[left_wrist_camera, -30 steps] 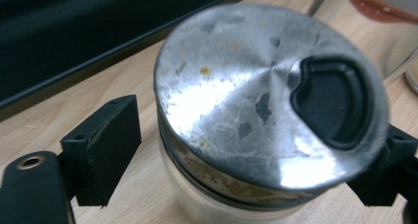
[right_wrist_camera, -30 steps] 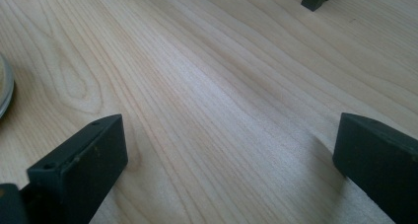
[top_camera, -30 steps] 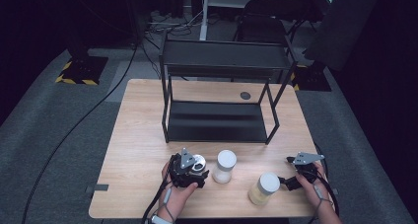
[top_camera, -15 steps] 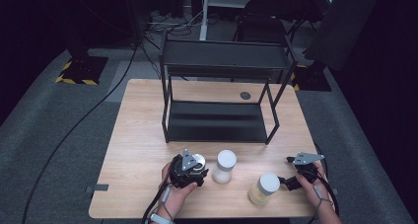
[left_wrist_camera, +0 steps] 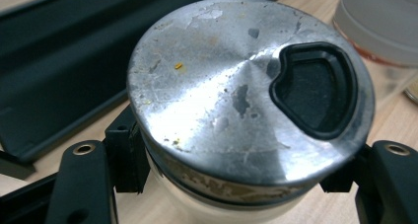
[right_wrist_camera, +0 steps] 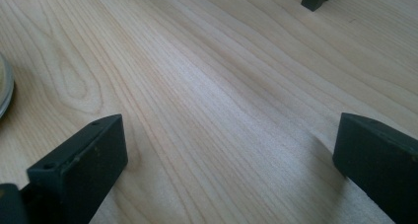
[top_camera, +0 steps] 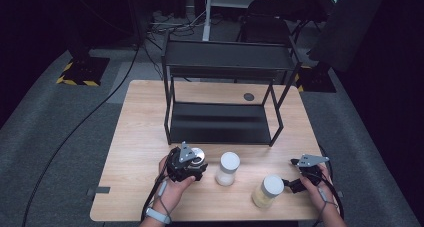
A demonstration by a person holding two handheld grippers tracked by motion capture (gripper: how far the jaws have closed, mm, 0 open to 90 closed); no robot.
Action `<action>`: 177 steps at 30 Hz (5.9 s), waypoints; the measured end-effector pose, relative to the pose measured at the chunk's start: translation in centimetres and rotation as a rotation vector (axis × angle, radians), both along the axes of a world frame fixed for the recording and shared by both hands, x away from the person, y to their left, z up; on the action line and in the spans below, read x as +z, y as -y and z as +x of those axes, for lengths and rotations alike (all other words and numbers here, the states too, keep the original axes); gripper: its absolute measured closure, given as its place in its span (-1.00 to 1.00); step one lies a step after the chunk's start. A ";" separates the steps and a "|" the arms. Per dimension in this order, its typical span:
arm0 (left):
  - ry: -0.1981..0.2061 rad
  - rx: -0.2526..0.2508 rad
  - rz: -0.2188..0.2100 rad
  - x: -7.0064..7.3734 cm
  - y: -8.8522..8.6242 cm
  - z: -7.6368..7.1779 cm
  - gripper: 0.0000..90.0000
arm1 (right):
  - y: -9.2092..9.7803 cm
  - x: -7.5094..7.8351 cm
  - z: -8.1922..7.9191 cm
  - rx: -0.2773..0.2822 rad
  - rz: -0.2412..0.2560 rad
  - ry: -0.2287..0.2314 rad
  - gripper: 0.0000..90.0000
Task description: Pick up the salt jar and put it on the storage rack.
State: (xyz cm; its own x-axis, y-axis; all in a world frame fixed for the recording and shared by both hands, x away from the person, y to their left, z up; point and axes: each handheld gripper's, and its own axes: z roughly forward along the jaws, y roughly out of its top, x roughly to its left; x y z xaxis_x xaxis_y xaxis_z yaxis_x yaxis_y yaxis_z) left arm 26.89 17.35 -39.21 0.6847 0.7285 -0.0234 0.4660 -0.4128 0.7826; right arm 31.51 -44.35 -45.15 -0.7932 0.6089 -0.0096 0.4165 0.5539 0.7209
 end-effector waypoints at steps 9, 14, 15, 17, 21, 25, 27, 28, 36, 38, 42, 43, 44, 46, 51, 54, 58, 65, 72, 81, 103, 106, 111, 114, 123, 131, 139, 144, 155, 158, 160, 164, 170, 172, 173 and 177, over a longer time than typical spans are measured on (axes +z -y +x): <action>0.010 -0.020 -0.004 2.1 -0.7 2.0 -0.33 | 0.0 0.0 0.0 0.000 0.000 0.000 -1.00; 0.017 -0.028 -0.003 3.2 -1.0 3.2 -0.33 | 0.0 0.0 0.0 0.000 0.000 0.000 -1.00; 0.018 -0.028 -0.002 3.5 -1.0 3.4 -0.33 | 0.0 0.0 0.0 0.000 0.000 0.000 -1.00; 0.021 -0.026 -0.002 3.8 -1.1 3.9 -0.33 | 0.0 0.0 0.0 0.000 0.000 0.000 -1.00; 0.021 -0.023 0.002 4.4 -1.4 4.9 -0.33 | 0.0 0.0 0.0 0.000 0.000 0.000 -1.00; 0.024 -0.017 -0.003 4.8 -1.6 6.0 -0.33 | 0.0 0.0 0.0 0.000 0.000 0.000 -1.00; 0.026 -0.020 -0.005 5.0 -1.8 6.6 -0.33 | 0.0 0.0 0.0 0.000 0.000 0.000 -1.00; 0.027 -0.020 -0.011 5.1 -2.0 7.0 -0.33 | 0.0 0.0 0.0 0.000 0.000 0.000 -1.00; 0.039 -0.015 -0.011 5.2 -1.8 9.0 -0.33 | 0.0 0.0 0.0 0.000 0.000 0.000 -1.00; 0.039 -0.017 -0.017 5.0 -1.7 9.5 -0.33 | 0.0 0.0 0.0 0.000 0.000 0.000 -1.00; 0.033 -0.015 -0.021 4.5 -1.4 10.7 -0.33 | 0.0 0.0 0.0 0.000 0.000 0.000 -1.00; 0.034 -0.014 -0.017 4.3 -1.3 11.0 -0.33 | 0.0 0.0 0.0 0.000 0.000 0.000 -1.00; 0.036 -0.011 -0.016 4.2 -1.2 11.2 -0.33 | 0.0 0.0 0.0 0.000 0.000 0.000 -1.00; 0.038 0.001 -0.016 3.6 -0.9 11.8 -0.33 | 0.0 0.0 0.0 0.000 0.000 0.000 -1.00; 0.028 0.015 0.000 3.0 -0.5 12.8 -0.33 | 0.0 0.0 0.0 0.000 0.000 0.000 -1.00; 0.020 0.020 -0.003 2.5 -0.3 13.4 -0.33 | 0.0 0.0 0.0 0.000 0.000 0.000 -1.00; 0.021 0.032 0.015 1.7 0.2 14.0 -0.33 | 0.0 0.0 -0.1 -0.003 0.000 0.001 -1.00; -0.004 0.055 0.006 0.5 0.2 15.0 -0.33 | 0.0 0.0 -0.1 -0.007 0.000 0.002 -1.00; -0.022 0.071 0.009 -0.3 0.5 15.5 -0.33 | -0.1 0.0 -0.1 -0.007 0.000 0.002 -1.00; -0.030 0.073 0.010 -1.3 0.5 15.7 -0.33 | -0.1 0.0 -0.1 -0.007 0.000 0.002 -1.00; 0.084 0.072 -0.026 1.5 0.0 13.2 -0.76 | -0.1 0.0 -0.2 -0.012 0.000 0.001 -1.00; 0.108 0.071 -0.052 2.2 -0.7 12.3 -0.76 | -0.1 0.0 -0.2 -0.012 0.000 0.001 -1.00; 0.126 0.060 -0.043 3.8 -1.3 10.9 -0.76 | -0.1 0.0 -0.2 -0.012 0.001 0.001 -1.00; 0.141 0.050 -0.037 4.7 -1.9 9.9 -0.76 | -0.1 0.0 -0.2 -0.012 0.001 0.001 -1.00; 0.149 0.030 -0.019 6.8 -4.5 7.8 -0.80 | -0.1 0.0 -0.2 -0.012 0.000 0.001 -1.00; 0.153 0.012 -0.020 7.2 -6.7 6.0 -0.82 | -0.1 0.0 -0.2 -0.012 0.001 0.001 -1.00; 0.136 0.016 -0.015 6.5 -8.8 4.7 -0.84 | -0.1 0.0 -0.3 -0.017 0.000 0.001 -1.00; 0.121 0.021 -0.014 5.8 -10.0 3.9 -0.87 | -0.1 0.0 -0.3 -0.017 0.000 0.001 -1.00; 0.093 0.049 -0.005 3.5 -11.8 2.2 -0.91 | -0.1 0.0 -0.3 -0.017 0.000 0.001 -1.00; 0.091 0.053 -0.010 2.7 -12.2 1.8 -0.91 | -0.1 0.0 -0.3 -0.017 0.000 0.001 -1.00; 0.085 0.055 -0.014 2.2 -12.5 1.6 -0.92 | -0.1 0.0 -0.3 -0.017 0.001 0.001 -1.00; 0.075 0.058 -0.013 1.1 -12.7 1.3 -0.93 | -0.1 0.0 -0.3 -0.017 0.000 0.001 -1.00; 0.072 0.059 -0.009 -0.3 -12.9 0.8 -0.93 | -0.1 0.0 -0.3 -0.017 0.001 0.001 -1.00; 0.073 0.058 -0.003 -0.5 -12.9 0.7 -0.93 | -0.1 0.0 -0.3 -0.018 0.000 0.001 -1.00; 0.075 0.056 0.001 -0.7 -12.9 0.6 -0.93 | -0.1 0.0 -0.3 -0.018 0.001 0.001 -1.00; 0.074 0.054 0.008 -1.3 -13.0 0.2 -0.93 | -0.1 0.0 -0.3 -0.017 0.000 0.001 -1.00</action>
State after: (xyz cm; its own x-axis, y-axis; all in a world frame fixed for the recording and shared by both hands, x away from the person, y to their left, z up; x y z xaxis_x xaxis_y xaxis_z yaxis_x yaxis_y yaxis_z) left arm 27.08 30.35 -40.50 0.6441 0.7643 0.0322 0.4285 -0.3954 0.8124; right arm 31.19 -44.23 -45.17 -0.7825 0.6226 -0.0103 0.4252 0.5463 0.7216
